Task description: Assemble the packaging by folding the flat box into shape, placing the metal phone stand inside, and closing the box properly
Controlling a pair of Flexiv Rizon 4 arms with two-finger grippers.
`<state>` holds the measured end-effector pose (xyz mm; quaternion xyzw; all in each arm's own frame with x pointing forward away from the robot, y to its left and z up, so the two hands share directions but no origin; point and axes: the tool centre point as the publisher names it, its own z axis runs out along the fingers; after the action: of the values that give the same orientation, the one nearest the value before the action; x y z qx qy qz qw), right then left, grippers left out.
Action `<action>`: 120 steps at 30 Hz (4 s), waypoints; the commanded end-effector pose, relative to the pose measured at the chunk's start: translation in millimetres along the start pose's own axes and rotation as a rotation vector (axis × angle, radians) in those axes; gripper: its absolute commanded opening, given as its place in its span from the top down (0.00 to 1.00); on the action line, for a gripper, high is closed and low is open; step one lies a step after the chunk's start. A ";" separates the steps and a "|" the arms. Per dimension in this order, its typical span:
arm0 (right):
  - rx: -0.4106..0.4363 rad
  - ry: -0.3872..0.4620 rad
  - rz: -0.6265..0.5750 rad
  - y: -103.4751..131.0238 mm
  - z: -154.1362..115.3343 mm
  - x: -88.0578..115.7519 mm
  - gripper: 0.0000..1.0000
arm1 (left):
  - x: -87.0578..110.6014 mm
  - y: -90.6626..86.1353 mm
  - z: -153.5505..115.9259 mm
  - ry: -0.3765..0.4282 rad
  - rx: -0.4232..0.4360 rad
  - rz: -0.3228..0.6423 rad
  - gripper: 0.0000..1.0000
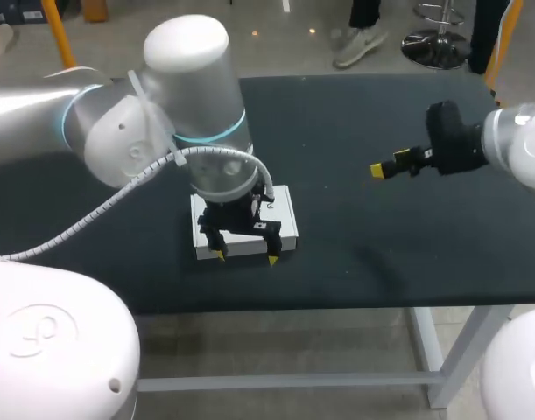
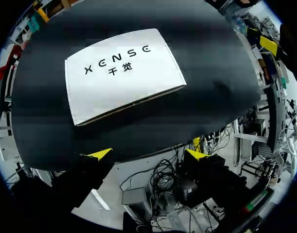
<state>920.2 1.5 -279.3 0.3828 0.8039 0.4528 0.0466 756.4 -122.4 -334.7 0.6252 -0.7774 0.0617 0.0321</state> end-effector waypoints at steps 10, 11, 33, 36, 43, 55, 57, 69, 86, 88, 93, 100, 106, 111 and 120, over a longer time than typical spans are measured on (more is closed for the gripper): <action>-0.015 -0.046 -0.042 -4.6 9.7 2.5 0.00 | 4.3 6.0 40.3 -0.078 0.114 -0.090 0.00; -0.019 -0.069 -0.068 -7.7 10.2 1.6 0.00 | 4.3 4.8 42.9 -0.079 0.112 -0.083 0.00; -0.230 -0.087 -0.414 -12.4 7.4 -17.5 0.00 | -11.0 -41.7 62.2 -0.182 0.104 -0.204 0.00; -0.240 -0.087 -0.428 -10.8 7.0 -18.8 0.00 | -13.9 -47.0 63.0 -0.181 0.100 -0.213 0.00; -0.240 -0.087 -0.428 -10.8 7.0 -18.8 0.00 | -21.7 -60.7 65.4 -0.183 0.099 -0.230 0.00; -0.240 -0.087 -0.428 -10.8 7.0 -18.8 0.00 | -32.4 -90.3 66.6 -0.194 0.109 -0.252 0.00; -0.240 -0.087 -0.428 -10.8 7.0 -18.8 0.00 | -33.7 -96.0 67.1 -0.195 0.111 -0.257 0.00; -0.240 -0.087 -0.428 -10.8 7.0 -18.8 0.00 | -48.3 -141.9 65.8 -0.188 0.109 -0.293 0.00; -0.240 -0.087 -0.428 -10.8 7.0 -18.8 0.00 | -77.3 -226.6 66.2 -0.194 0.086 -0.297 0.00; -0.240 -0.087 -0.428 -10.8 7.0 -18.8 0.00 | -81.0 -238.5 67.1 -0.196 0.083 -0.295 0.00; -0.240 -0.087 -0.428 -10.8 7.0 -18.8 0.00 | -90.5 -265.6 68.2 -0.199 0.080 -0.293 0.00; -0.240 -0.087 -0.428 -10.8 7.0 -18.8 0.00 | -105.9 -300.4 68.9 -0.203 0.076 -0.294 0.00; -0.240 -0.087 -0.428 -10.8 7.0 -18.8 0.00 | -119.4 -325.2 62.7 -0.196 0.083 -0.294 0.00; -0.240 -0.087 -0.428 -10.8 7.0 -18.8 0.00 | -130.4 -345.7 58.9 -0.188 0.090 -0.292 0.00; -0.240 -0.087 -0.428 -10.8 7.0 -18.8 0.00 | -143.6 -375.3 59.5 -0.173 0.095 -0.288 0.00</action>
<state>931.4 -7.9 -296.1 0.2165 0.8061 0.5047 0.2204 1143.3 -70.1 -386.4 0.7323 -0.6746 0.0569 -0.0744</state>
